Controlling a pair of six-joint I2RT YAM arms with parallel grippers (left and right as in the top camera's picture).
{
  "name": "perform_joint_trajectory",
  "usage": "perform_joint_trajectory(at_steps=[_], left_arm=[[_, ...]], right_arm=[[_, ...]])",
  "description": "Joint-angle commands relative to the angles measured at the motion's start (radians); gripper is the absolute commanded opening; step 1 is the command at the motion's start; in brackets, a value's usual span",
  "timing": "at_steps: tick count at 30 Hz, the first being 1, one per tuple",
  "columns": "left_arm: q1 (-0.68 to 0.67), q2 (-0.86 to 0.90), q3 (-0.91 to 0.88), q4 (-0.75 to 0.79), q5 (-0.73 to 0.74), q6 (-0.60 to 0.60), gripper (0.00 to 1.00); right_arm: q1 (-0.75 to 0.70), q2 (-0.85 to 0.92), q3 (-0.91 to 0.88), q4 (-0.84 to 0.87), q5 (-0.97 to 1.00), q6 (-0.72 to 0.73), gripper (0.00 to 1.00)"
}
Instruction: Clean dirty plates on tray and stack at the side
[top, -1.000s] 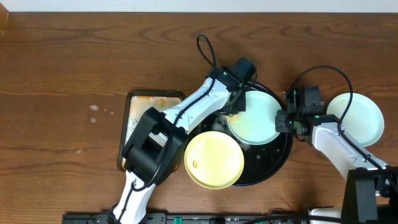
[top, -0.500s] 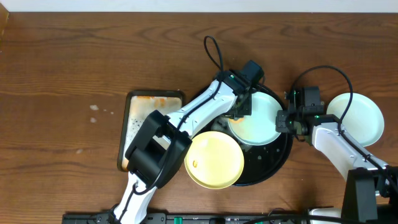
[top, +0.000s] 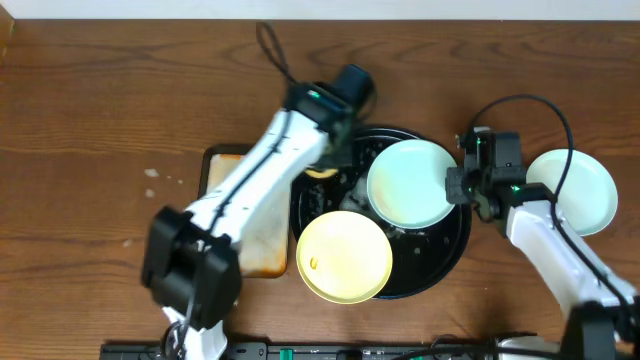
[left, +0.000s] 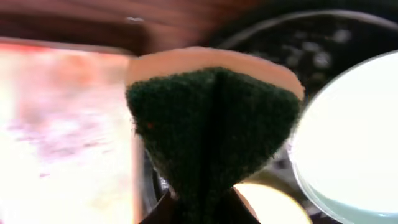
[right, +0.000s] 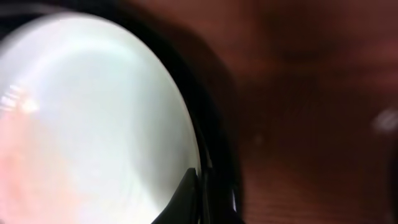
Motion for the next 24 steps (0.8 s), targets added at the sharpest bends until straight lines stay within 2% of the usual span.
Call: perform_joint_trajectory(at_steps=[1,5,11,20,22,24], left_arm=[[0.068,0.0,0.01,-0.082,-0.079,0.038,0.15],[0.158,0.0,-0.005,-0.182,-0.105,0.039,0.15],[0.252,0.0,-0.061,-0.182,-0.104,0.05,0.13],[0.271,0.0,-0.128,-0.167,-0.101,0.068,0.13],[0.272,0.0,-0.145,-0.156,-0.101,0.068,0.14],[0.272,0.0,-0.157,-0.152,-0.101,0.068,0.14]], right_arm=[[0.052,-0.082,0.032,-0.016,0.082,-0.043,0.01],[0.139,-0.162,0.034,-0.042,0.258,-0.063,0.01],[0.284,-0.255,0.063,-0.037,0.49,-0.112,0.01],[0.539,-0.281,0.093,-0.021,0.862,-0.286,0.01],[0.578,-0.281,0.093,-0.012,0.891,-0.29,0.01],[0.586,-0.281,0.093,-0.034,0.892,-0.222,0.01]])
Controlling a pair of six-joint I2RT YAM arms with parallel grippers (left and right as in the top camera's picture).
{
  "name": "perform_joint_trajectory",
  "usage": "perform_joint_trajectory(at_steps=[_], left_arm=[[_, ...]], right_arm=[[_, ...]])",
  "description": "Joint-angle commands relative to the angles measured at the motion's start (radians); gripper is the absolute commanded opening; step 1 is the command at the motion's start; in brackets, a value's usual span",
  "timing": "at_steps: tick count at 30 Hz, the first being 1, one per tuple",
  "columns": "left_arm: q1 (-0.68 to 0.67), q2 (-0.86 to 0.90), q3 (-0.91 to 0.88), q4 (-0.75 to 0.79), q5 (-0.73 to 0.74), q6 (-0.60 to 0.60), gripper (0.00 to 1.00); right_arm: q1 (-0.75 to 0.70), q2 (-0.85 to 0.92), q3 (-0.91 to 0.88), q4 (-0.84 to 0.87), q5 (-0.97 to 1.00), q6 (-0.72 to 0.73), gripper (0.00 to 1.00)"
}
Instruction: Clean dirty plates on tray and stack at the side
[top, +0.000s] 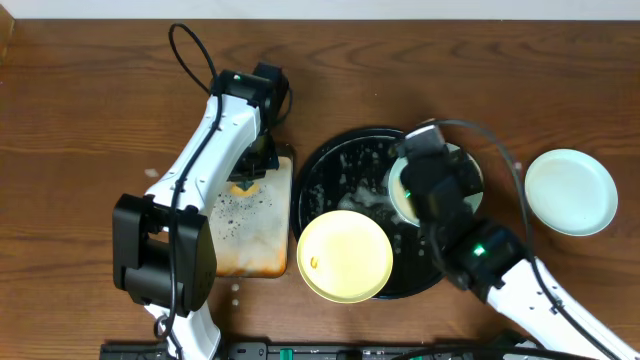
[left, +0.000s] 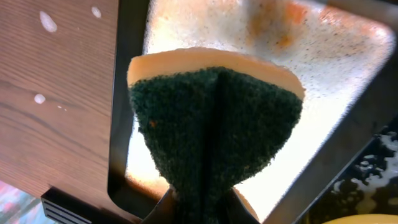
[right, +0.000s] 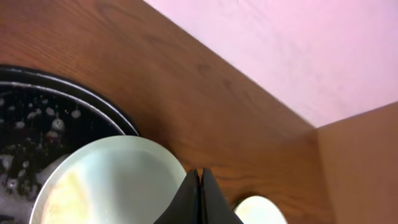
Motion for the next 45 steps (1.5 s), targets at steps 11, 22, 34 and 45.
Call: perform_joint_trajectory(at_steps=[11,22,34,45], left_arm=[[0.009,0.003,-0.033,0.008,-0.013,0.044,0.31],[0.031,-0.062,-0.071,0.06,0.021,0.088,0.23],[0.145,-0.484,-0.071,0.054,0.078,0.088,0.51],[0.145,-0.589,-0.071,0.033,0.077,0.088,0.8]], right_arm=[[-0.54,0.048,0.014,-0.166,-0.682,0.328,0.45],[-0.822,0.312,0.014,-0.219,-1.127,0.201,0.42],[-0.822,0.438,0.014,-0.103,-1.071,0.166,0.17],[-0.822,0.406,0.014,-0.07,-1.016,0.167,0.01]])
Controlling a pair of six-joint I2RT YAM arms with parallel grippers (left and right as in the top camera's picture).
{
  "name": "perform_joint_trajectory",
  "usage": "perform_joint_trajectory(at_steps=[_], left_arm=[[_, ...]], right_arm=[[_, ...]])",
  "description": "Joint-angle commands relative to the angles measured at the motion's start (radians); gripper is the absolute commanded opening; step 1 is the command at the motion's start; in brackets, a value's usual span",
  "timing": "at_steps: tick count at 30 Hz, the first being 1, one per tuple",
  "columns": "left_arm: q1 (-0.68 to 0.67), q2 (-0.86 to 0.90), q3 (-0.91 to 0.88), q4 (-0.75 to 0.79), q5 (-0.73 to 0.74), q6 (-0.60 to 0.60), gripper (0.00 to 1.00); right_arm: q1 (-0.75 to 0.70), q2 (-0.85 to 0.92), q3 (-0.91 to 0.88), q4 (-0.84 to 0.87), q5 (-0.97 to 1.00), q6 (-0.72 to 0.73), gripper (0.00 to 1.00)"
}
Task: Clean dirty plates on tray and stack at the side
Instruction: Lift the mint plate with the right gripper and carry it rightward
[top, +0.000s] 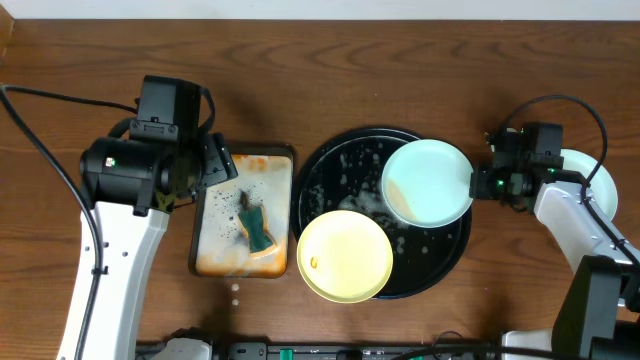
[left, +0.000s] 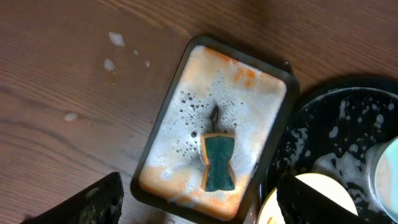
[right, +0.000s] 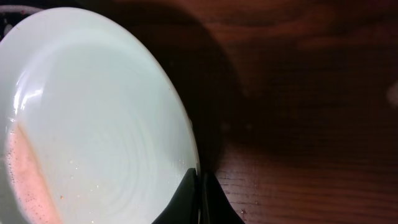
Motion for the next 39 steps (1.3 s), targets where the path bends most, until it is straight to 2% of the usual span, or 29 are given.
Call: perform_joint_trajectory(at_steps=[1,6,7,9,11,14,18,24,25,26,27,33,39], left_arm=[[0.004,-0.005,0.002,-0.004,-0.001,0.007,0.81],[0.004,-0.005,0.002,-0.005,-0.001,0.007,0.84],[0.004,-0.005,0.002,-0.004,-0.001,0.007,0.84],[0.004,-0.005,0.002,-0.004,-0.001,0.007,0.84],[0.004,-0.005,0.002,-0.004,-0.001,0.007,0.85],[0.004,-0.005,0.002,-0.004,-0.001,0.007,0.85],[0.004,-0.005,0.002,-0.004,-0.001,0.007,0.85],[0.004,-0.005,0.002,-0.004,-0.001,0.007,0.85],[0.004,-0.005,0.002,-0.004,-0.001,0.007,0.85],[0.004,-0.005,0.002,-0.004,-0.001,0.007,0.85],[0.004,-0.005,0.002,-0.004,-0.001,0.007,0.85],[0.004,-0.005,0.002,-0.004,-0.001,0.007,0.85],[0.004,-0.005,0.002,-0.004,-0.001,0.007,0.85]], right_arm=[[-0.008,-0.035,0.013,0.0,0.022,-0.008,0.01],[-0.005,-0.044,0.012,-0.004,0.022,-0.046,0.03],[-0.005,-0.041,0.012,-0.003,0.022,-0.055,0.07],[-0.005,-0.033,0.012,0.001,0.022,-0.079,0.24],[-0.005,-0.021,0.012,0.011,0.022,-0.099,0.32],[-0.005,0.01,0.012,0.035,0.026,-0.106,0.29],[-0.006,0.051,0.012,0.069,0.038,-0.106,0.19],[-0.006,0.086,0.012,0.086,0.036,-0.106,0.18],[-0.006,0.088,0.012,0.086,0.036,-0.105,0.13],[-0.006,0.088,0.012,0.086,0.037,-0.106,0.02],[-0.006,0.083,0.013,0.086,0.037,-0.106,0.01],[-0.008,-0.017,0.018,0.085,0.036,-0.093,0.01],[0.043,-0.224,0.02,0.063,0.106,-0.093,0.01]])
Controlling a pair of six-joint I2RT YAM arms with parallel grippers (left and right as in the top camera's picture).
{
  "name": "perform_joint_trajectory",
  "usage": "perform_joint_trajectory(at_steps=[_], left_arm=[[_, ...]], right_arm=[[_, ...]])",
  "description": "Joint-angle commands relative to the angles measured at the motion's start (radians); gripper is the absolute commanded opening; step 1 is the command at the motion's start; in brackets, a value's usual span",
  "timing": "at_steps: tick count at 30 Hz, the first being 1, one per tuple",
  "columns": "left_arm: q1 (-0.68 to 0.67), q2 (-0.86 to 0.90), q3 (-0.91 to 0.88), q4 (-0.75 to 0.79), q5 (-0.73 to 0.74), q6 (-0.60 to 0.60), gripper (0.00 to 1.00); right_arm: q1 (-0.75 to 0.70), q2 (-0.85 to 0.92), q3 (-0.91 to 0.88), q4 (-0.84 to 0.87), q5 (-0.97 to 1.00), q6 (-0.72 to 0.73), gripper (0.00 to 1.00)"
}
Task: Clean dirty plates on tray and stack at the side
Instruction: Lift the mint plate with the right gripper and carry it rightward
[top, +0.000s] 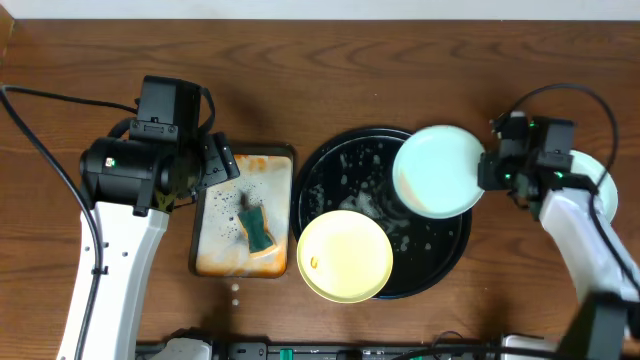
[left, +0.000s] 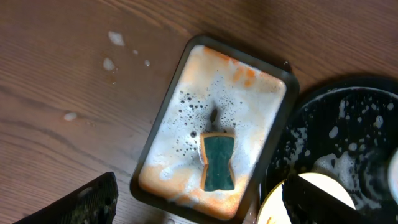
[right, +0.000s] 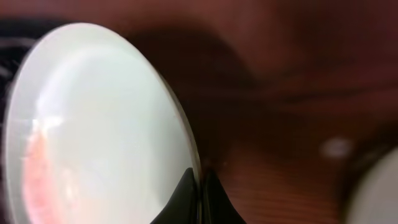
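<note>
My right gripper is shut on the right rim of a pale green plate, held above the right side of the round black tray. In the right wrist view the gripper pinches the plate edge; an orange smear shows at its left. A yellow plate lies on the tray's front. A second pale plate sits on the table at far right, partly behind the right arm. My left gripper is open, high above the sponge lying in the soapy rectangular pan.
Foam and water specks cover the black tray. White droplets lie on the wooden table left of the pan. Cables trail behind both arms at the table's back.
The pale green plate in my right gripper has moved up and to the right, lifted off the tray's surface. The left arm and sponge have not moved.
My left gripper held the sponge at the tray while the right held the pale green plate. Then the sponge was over the soapy pan. Then it lay in the pan with my left gripper open above. Now the right gripper holds the plate nearer the far-right plate.
</note>
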Motion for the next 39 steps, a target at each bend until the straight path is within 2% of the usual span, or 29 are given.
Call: perform_joint_trajectory(at_steps=[1,8,17,25,31,39], left_arm=[[0.004,-0.005,0.002,-0.004,-0.002,0.006,0.85],[0.004,-0.005,0.002,-0.004,-0.002,0.006,0.85],[0.004,-0.005,0.002,-0.004,-0.002,0.006,0.85],[0.004,-0.005,0.002,-0.004,-0.002,0.006,0.85],[0.004,-0.005,0.002,-0.004,-0.002,0.006,0.85],[0.004,-0.005,0.002,-0.004,-0.002,0.006,0.86]], right_arm=[[0.056,-0.135,0.013,-0.012,0.092,0.002,0.01],[0.289,-0.297,0.013,-0.072,0.505,0.001,0.01],[0.632,-0.303,0.013,-0.072,1.07,0.001,0.01],[0.876,-0.303,0.013,-0.071,1.371,-0.004,0.01],[0.967,-0.303,0.013,-0.069,1.432,-0.056,0.01],[0.98,-0.303,0.013,-0.067,1.443,-0.097,0.01]])
